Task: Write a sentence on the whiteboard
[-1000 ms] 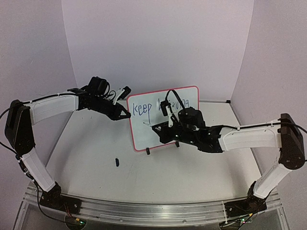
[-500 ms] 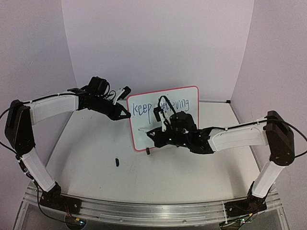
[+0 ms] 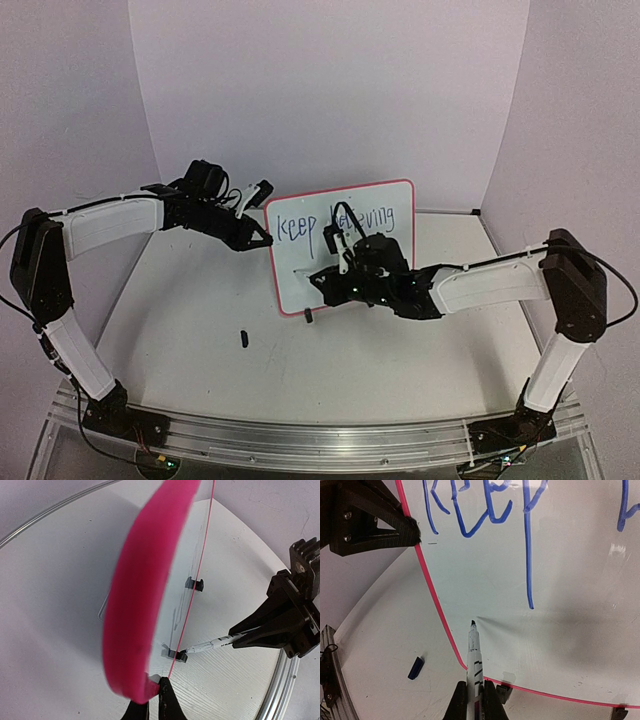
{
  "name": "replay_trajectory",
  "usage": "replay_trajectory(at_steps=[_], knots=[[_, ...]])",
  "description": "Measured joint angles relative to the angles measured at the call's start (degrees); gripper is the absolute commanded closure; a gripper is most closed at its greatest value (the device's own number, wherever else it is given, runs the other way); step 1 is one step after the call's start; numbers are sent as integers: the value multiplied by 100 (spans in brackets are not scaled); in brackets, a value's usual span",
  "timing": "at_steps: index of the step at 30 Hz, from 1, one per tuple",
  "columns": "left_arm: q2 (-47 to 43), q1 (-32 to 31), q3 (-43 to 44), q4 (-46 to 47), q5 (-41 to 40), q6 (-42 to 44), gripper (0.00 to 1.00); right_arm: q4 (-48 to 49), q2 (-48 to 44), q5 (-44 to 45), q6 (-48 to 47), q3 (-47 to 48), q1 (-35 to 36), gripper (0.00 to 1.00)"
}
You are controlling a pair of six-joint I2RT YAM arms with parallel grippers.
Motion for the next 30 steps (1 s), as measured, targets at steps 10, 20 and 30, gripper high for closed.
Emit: replay_trajectory(at_steps=[10, 20, 30], knots=[[26, 0, 33, -24, 0, -2, 100, 7, 125, 20, 15, 98, -37, 100], [26, 0, 33, -24, -2, -7, 100, 4, 258, -101, 11, 162, -35, 100], [26, 0, 33, -24, -2, -11, 100, 0, 284, -101, 13, 160, -35, 100]])
